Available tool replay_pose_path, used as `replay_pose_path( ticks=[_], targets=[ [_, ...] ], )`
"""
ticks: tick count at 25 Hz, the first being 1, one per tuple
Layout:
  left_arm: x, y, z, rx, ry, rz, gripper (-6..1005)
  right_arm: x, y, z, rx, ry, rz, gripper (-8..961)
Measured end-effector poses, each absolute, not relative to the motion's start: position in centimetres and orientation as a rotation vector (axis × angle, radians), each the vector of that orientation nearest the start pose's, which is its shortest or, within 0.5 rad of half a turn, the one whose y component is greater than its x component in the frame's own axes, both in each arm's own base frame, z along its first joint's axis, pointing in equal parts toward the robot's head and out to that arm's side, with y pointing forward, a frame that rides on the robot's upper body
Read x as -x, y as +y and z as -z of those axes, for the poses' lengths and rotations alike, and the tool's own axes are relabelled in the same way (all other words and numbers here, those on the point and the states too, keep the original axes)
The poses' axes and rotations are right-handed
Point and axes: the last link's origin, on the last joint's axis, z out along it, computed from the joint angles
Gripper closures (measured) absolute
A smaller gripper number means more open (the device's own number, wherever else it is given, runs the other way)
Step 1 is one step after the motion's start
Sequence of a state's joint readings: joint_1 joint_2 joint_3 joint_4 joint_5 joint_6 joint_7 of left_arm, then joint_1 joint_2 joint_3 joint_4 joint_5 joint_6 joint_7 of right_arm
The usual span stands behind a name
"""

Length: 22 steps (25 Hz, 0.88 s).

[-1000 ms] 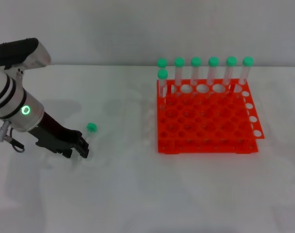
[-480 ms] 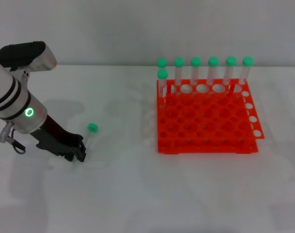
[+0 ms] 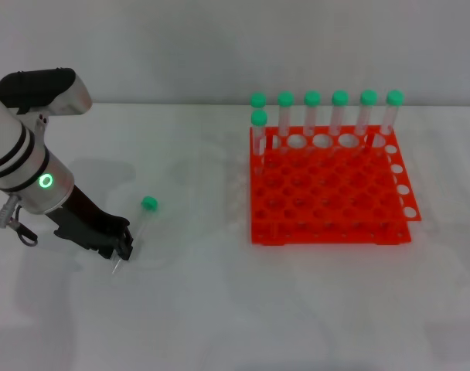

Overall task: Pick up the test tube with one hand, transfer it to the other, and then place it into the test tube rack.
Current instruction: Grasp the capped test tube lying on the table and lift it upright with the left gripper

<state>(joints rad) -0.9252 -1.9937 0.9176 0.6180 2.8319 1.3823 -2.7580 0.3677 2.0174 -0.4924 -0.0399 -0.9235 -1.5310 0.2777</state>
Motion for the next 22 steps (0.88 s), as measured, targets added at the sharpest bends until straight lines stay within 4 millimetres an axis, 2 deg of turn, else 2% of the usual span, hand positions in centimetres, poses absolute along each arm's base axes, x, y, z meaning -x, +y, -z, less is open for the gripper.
replay_pose_path(
  ticks=[14,19,22],
  targets=[
    [24.69,40.84,-0.55,2.156,-1.596,-0.516,752,-35.07,29.65,-6.52,1.459,0.299,-0.811,113],
    [24.61,40.88,-0.44,2.157,-1.585,-0.525,819,-35.06,29.66,-6.52,1.459,0.299,-0.811,114],
    [24.58,40.91,-0.44,2.158,-1.582,-0.527,819,-35.06,29.65,-6.52,1.459,0.299,-0.811,114]
  ],
)
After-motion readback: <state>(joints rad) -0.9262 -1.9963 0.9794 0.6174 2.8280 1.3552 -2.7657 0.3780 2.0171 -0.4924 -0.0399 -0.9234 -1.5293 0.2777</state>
